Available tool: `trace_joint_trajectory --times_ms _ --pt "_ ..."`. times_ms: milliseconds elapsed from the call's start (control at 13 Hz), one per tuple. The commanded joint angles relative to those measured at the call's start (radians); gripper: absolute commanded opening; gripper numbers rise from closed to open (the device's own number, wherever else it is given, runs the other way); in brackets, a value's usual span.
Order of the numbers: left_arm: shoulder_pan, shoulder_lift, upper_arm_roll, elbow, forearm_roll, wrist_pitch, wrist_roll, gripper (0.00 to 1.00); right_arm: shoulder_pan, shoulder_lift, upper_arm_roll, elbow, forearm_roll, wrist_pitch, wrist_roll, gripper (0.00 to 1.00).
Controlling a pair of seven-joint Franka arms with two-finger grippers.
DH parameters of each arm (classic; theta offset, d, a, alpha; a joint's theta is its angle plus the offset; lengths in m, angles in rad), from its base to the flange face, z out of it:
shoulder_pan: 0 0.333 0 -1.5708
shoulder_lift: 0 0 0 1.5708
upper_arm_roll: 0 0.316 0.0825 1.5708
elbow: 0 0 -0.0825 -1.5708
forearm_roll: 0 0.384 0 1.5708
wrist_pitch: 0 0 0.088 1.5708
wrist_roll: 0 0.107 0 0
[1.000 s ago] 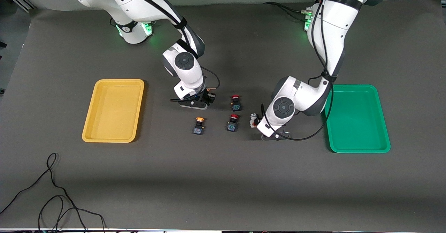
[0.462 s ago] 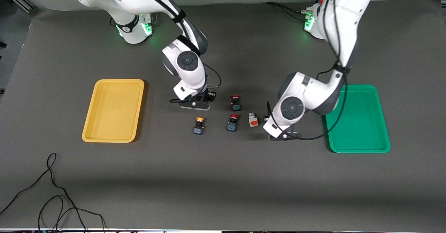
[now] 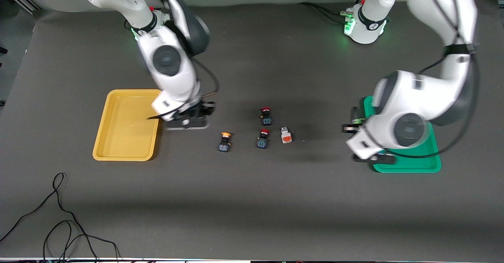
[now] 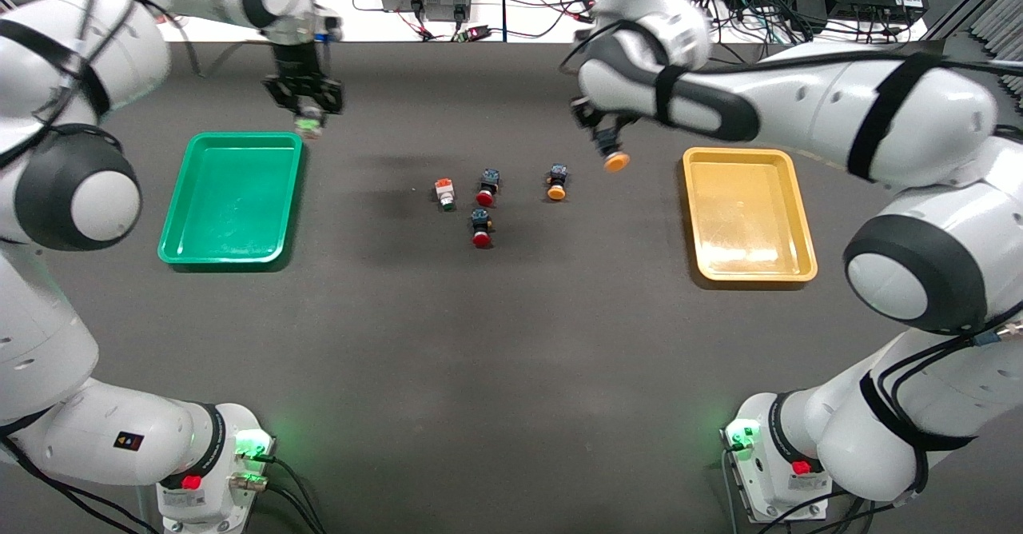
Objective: Place green and yellow buttons in trays
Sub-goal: 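Place the orange button in the yellow tray while the left gripper fills the green tray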
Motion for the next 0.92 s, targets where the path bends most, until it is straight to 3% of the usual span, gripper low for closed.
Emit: trace_joint_trajectory --times_ms 0,231,385,615,692,846 --pt "0.130 -0.004 -0.005 -0.016 0.011 -0.014 0.247 0.00 0.000 -0.036 -0.178 -0.010 0.047 -0.036 -0.331 0.21" --pt "0.232 0.000 -0.005 -0.082 0.076 0.069 0.407 0.00 0.000 -0.027 -0.426 -0.065 0.191 -0.028 -0.718 0.21" --pt "0.296 -0.001 -0.005 -0.161 0.083 0.167 0.473 0.00 -0.017 -0.016 -0.529 -0.106 0.196 -0.006 -0.860 0.21" --pt "0.345 -0.004 -0.005 -0.313 0.104 0.354 0.513 0.00 -0.132 0.013 -0.536 -0.235 0.230 0.158 -0.941 0.20" --pt "0.352 -0.004 -0.005 -0.358 0.104 0.412 0.513 0.00 -0.146 0.045 -0.536 -0.286 0.277 0.242 -0.990 0.20" --pt "0.387 -0.004 -0.005 -0.442 0.104 0.522 0.515 0.00 -0.168 0.156 -0.536 -0.329 0.462 0.324 -1.133 0.20"
